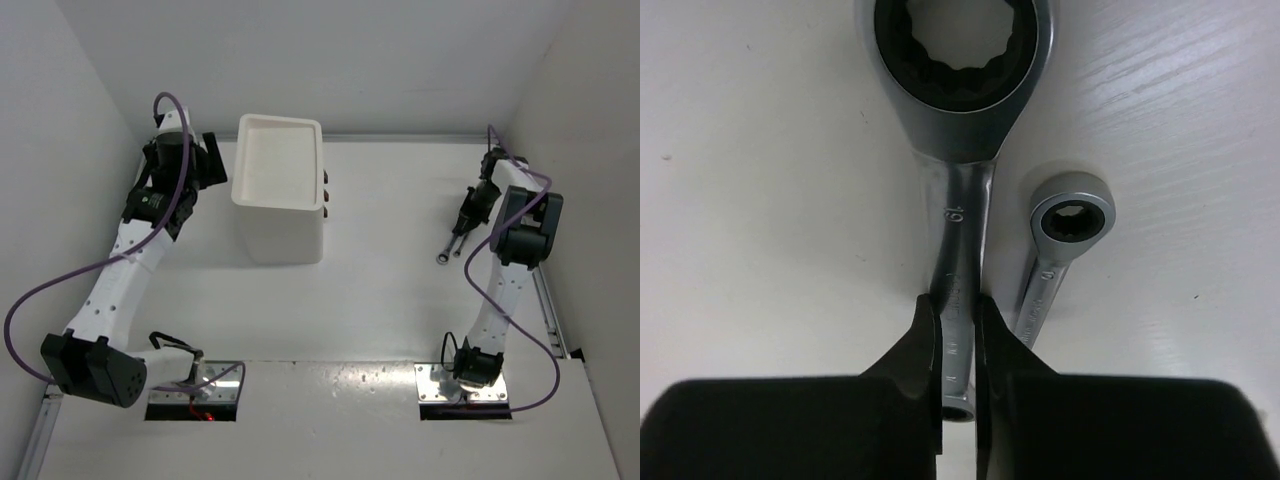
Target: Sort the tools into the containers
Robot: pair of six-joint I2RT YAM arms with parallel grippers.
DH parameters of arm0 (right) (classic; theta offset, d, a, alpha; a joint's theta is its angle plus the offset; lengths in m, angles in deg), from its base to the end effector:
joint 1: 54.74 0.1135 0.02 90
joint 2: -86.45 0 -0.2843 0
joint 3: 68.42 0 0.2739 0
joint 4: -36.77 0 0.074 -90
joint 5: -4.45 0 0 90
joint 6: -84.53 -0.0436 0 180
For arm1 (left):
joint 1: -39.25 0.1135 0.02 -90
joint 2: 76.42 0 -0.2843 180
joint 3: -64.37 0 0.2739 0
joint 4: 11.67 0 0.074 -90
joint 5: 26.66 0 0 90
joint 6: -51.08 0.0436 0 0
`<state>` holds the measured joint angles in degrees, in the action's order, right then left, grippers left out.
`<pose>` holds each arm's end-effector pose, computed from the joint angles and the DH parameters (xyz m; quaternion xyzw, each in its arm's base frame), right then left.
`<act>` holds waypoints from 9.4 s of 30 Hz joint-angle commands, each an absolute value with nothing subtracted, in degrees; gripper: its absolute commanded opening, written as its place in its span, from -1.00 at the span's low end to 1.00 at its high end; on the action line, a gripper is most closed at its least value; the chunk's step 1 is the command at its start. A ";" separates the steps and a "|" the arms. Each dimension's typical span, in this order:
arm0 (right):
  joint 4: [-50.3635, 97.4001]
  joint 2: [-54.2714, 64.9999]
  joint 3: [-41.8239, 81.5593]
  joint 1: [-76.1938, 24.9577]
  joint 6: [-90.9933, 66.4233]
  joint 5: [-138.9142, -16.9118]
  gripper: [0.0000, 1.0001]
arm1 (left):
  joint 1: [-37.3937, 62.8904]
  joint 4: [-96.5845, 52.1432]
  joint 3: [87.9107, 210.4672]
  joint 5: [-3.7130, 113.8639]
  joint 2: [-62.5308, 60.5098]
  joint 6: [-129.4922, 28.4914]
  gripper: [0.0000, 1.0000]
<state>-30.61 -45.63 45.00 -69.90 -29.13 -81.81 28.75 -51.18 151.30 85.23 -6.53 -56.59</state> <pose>0.4622 -0.1223 0.1196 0.3309 0.9425 0.0351 0.0320 0.2880 -0.0368 0.4170 -0.1564 0.8080 0.0203 0.5677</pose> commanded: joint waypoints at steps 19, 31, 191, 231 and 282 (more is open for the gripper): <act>-28.53 -34.33 44.43 -58.18 -16.29 -67.71 -1.00 | 29.32 -49.81 150.77 87.15 -6.90 -55.97 0.79; -28.54 -25.37 46.36 -55.89 -13.20 -50.41 -1.00 | 29.32 -49.81 149.62 88.73 -7.51 -55.44 0.79; -31.43 -41.43 40.12 -72.76 -30.61 -82.13 -0.20 | 30.89 -44.80 139.95 91.29 -8.04 -53.69 0.91; -22.04 -23.43 34.67 -60.99 -15.67 -67.10 -1.00 | 30.90 -44.80 140.48 89.09 -6.98 -55.36 0.91; -8.41 -39.67 75.98 -25.13 -16.28 -63.14 -1.00 | 30.90 -44.80 139.42 84.25 -5.93 -53.25 0.91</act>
